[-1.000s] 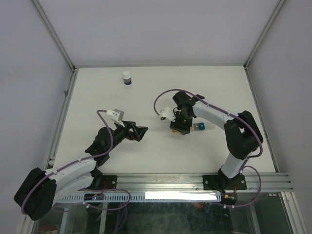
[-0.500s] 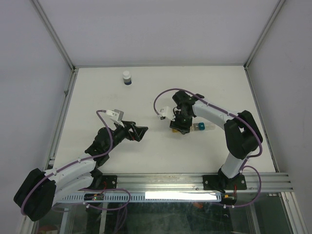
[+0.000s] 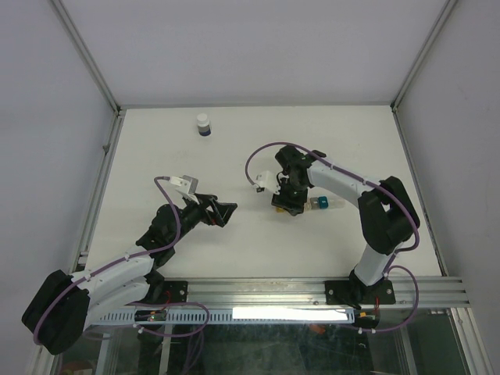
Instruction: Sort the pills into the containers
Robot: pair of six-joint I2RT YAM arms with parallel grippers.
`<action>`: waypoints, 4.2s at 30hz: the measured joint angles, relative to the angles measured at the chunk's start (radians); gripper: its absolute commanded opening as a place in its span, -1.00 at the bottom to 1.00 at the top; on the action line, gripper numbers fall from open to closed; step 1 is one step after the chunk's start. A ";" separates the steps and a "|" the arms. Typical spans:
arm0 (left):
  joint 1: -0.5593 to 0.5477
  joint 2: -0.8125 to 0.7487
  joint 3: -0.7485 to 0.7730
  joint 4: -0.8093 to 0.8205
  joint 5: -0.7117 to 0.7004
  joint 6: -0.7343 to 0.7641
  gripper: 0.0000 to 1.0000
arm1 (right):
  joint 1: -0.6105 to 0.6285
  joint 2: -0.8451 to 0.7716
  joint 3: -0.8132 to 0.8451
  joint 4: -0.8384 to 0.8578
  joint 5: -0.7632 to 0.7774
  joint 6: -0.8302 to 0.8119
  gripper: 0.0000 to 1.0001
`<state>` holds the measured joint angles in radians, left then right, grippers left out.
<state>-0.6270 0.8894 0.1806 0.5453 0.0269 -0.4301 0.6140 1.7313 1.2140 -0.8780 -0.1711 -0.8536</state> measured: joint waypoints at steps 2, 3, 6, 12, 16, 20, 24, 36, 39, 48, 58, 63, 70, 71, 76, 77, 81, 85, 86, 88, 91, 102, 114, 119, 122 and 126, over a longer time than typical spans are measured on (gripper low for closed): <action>0.000 0.000 0.000 0.000 0.000 0.000 0.98 | 0.000 0.002 0.003 -0.003 0.003 0.000 -1.00; 0.000 -0.001 0.000 0.000 0.000 0.000 0.98 | 0.000 0.002 0.003 0.000 0.008 0.000 -1.00; 0.000 -0.002 0.000 0.000 0.000 0.000 0.98 | 0.000 0.008 0.011 -0.014 -0.002 0.000 -1.00; 0.000 -0.002 0.000 0.000 0.000 0.000 0.98 | -0.002 0.015 0.017 -0.019 -0.002 0.006 -1.00; 0.000 -0.002 0.000 0.000 0.001 -0.001 0.98 | -0.002 0.016 0.018 -0.018 0.001 0.012 -1.00; 0.000 -0.007 0.000 0.000 0.001 -0.001 0.98 | -0.001 0.017 0.020 -0.014 0.006 0.014 -1.00; 0.000 -0.007 0.000 0.001 0.001 -0.001 0.98 | 0.000 0.022 0.025 -0.019 0.005 0.014 -1.00; 0.000 -0.009 0.000 0.000 0.001 -0.001 0.98 | -0.002 0.024 0.023 -0.008 0.016 0.016 -1.00; 0.000 -0.010 0.000 0.000 0.001 -0.001 0.98 | -0.002 0.026 0.025 -0.019 0.005 0.015 -1.00; 0.000 -0.016 0.000 0.000 0.001 -0.001 0.98 | 0.000 0.026 0.019 -0.001 0.028 0.017 -1.00; 0.000 -0.021 0.000 0.000 0.001 -0.001 0.98 | 0.002 0.026 0.014 0.005 0.019 0.017 -1.00; 0.000 -0.021 0.000 0.000 0.001 0.000 0.98 | 0.004 0.026 0.015 -0.002 0.016 0.015 -1.00; 0.000 -0.022 0.000 -0.001 0.000 0.000 0.98 | 0.003 0.026 0.014 0.003 0.020 0.011 -1.00; 0.000 -0.022 0.000 -0.001 0.000 0.000 0.98 | 0.003 0.026 0.017 -0.003 0.013 0.011 -1.00; 0.000 -0.022 0.000 -0.001 0.000 0.000 0.98 | 0.003 0.027 0.017 0.002 0.020 0.011 -1.00; 0.000 -0.022 0.000 -0.001 0.000 0.000 0.98 | 0.003 0.028 0.021 -0.007 0.012 0.011 -1.00; 0.000 -0.022 0.000 -0.002 0.000 0.000 0.98 | 0.004 0.029 0.020 0.004 0.025 0.011 -1.00; 0.000 -0.026 0.000 -0.007 0.000 0.000 0.98 | 0.006 0.029 0.018 0.011 0.035 0.011 -1.00; 0.000 -0.027 0.000 -0.007 0.000 0.000 0.98 | 0.005 0.031 0.019 0.011 0.033 0.012 -1.00; 0.000 -0.028 -0.001 -0.008 0.000 0.000 0.98 | 0.005 0.031 0.022 0.002 0.025 0.012 -1.00; 0.000 -0.028 -0.003 -0.008 0.000 0.000 0.98 | 0.006 0.031 0.019 0.007 0.036 0.012 -1.00; 0.000 -0.034 -0.013 -0.024 0.000 0.000 0.98 | 0.008 0.027 0.013 0.012 0.038 0.014 -1.00; 0.000 -0.061 -0.015 -0.032 0.000 0.000 0.98 | -0.004 0.027 0.014 0.011 0.029 0.014 -1.00; 0.000 -0.061 -0.017 -0.032 0.000 0.000 0.98 | -0.004 0.027 0.014 0.010 0.032 0.014 -1.00; 0.000 -0.061 -0.017 -0.032 0.000 0.000 0.98 | -0.004 0.027 0.015 -0.006 0.011 0.014 -1.00; 0.000 -0.061 -0.017 -0.032 0.000 0.000 0.98 | -0.007 0.026 0.015 -0.010 0.010 0.014 -1.00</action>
<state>-0.6270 0.8288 0.1638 0.5137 0.0273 -0.4305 0.6071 1.7576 1.2293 -0.8875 -0.1616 -0.8391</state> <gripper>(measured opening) 0.990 0.546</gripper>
